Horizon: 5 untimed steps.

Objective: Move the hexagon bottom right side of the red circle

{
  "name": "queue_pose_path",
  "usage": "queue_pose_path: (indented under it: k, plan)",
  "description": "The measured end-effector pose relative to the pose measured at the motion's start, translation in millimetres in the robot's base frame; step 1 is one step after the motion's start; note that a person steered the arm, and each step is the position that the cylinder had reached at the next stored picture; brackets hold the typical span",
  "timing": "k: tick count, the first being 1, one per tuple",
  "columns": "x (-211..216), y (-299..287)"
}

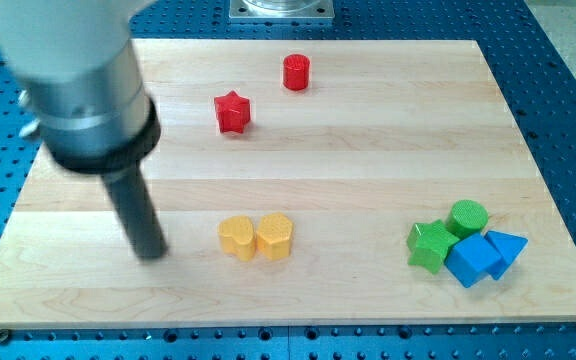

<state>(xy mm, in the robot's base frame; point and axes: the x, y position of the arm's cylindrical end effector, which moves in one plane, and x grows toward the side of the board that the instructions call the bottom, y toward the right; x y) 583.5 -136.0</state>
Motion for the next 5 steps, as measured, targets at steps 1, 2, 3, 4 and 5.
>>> queue_pose_path:
  k: [1, 2, 3, 4, 5]
  plan:
    - [27, 49]
    - [-27, 107]
    - [-100, 138]
    - [-109, 145]
    - [-89, 143]
